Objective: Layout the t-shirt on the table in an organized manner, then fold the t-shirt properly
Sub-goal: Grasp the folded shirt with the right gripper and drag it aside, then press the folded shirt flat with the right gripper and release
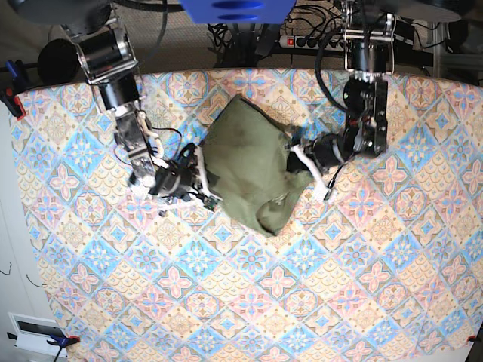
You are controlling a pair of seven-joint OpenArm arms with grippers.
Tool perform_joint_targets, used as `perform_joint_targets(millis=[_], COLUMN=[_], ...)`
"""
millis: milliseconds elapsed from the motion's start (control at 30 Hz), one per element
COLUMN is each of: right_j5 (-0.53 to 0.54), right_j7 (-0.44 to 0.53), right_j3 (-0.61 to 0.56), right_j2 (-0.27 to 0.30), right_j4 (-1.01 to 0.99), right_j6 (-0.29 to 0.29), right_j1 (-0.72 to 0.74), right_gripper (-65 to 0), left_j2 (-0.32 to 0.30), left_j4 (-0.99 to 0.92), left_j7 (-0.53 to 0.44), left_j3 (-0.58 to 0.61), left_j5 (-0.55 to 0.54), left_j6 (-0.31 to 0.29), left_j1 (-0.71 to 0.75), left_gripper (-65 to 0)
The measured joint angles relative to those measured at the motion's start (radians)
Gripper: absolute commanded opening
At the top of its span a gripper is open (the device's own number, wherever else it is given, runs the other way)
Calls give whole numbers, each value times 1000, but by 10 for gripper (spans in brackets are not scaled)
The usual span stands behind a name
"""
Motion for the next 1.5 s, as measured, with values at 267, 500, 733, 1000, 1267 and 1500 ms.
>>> perform_joint_targets(millis=[267,500,733,1000,1267,1500], right_j5=[3,6,4,4,0,-10], right_j7=[-3,-80,-73,-69,-71,-45], right_j3=[177,267,275,270,191,193], right_j2=[79,72,70,-119,-290,-354], right_j4=[158,389,478,479,471,331], right_j6=[6,6,6,4,1,0], right_j1=[-115,-227,-287,-314,-319,-308], right_gripper=[-631,-631,-631,-631,-631,-631], left_j2=[-9,45,87,77,64,43], left_j4=[-155,-315,-367,-330,-63,40], left_j7=[-80,-211,-244,-250,-136,-101], left_j3=[123,187,174,-195,-384,-399], left_j5=[9,110,130,132,127,-25], left_j6=[0,0,0,4,3,4], left_j1=[-149,-263,-304,-289,-98,55], left_gripper=[-650,-650,-650,-650,-650,-650])
